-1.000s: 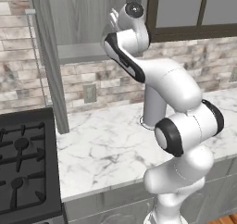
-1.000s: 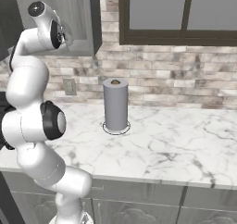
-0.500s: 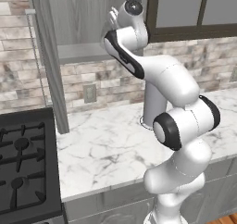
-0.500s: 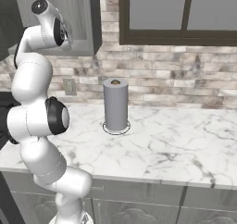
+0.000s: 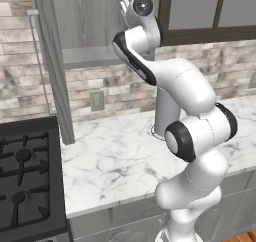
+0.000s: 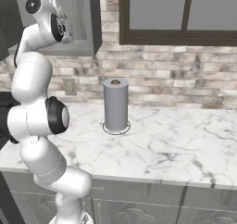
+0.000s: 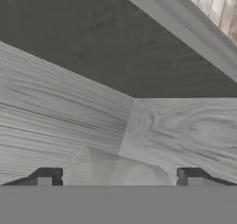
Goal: Move the glass cup from next to the sink to the open cabinet. Then, move the bowl with the banana to the fridge to clear the area for faucet cleaning.
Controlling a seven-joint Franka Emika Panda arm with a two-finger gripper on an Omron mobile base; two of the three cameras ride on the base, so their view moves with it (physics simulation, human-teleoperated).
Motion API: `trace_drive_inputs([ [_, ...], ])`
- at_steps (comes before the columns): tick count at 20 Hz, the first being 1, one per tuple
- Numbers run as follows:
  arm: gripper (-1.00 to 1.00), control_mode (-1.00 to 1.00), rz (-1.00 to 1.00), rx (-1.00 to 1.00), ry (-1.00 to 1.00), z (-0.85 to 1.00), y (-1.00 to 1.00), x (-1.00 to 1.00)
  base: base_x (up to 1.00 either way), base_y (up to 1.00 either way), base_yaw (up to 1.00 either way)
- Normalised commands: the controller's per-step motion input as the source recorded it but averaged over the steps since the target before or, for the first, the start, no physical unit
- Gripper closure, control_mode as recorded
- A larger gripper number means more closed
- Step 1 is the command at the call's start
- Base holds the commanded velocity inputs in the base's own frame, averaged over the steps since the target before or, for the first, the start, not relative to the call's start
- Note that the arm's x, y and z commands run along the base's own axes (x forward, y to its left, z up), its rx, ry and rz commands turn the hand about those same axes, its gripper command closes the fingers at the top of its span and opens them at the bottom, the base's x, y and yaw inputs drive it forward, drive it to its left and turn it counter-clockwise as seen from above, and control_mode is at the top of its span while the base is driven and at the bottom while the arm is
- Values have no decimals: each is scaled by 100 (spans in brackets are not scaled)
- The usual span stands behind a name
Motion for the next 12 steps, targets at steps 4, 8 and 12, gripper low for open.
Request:
trace_drive_inputs([
  [4, -100, -100, -6, 0, -15, 52, 0, 0, 0, 0, 0],
  [8, -100, -100, -1, 0, -12, 31, 0, -57, 0, 0, 0],
  [12, -100, -100, -1, -1, 0, -44, -9, -100, 0, 0, 0],
])
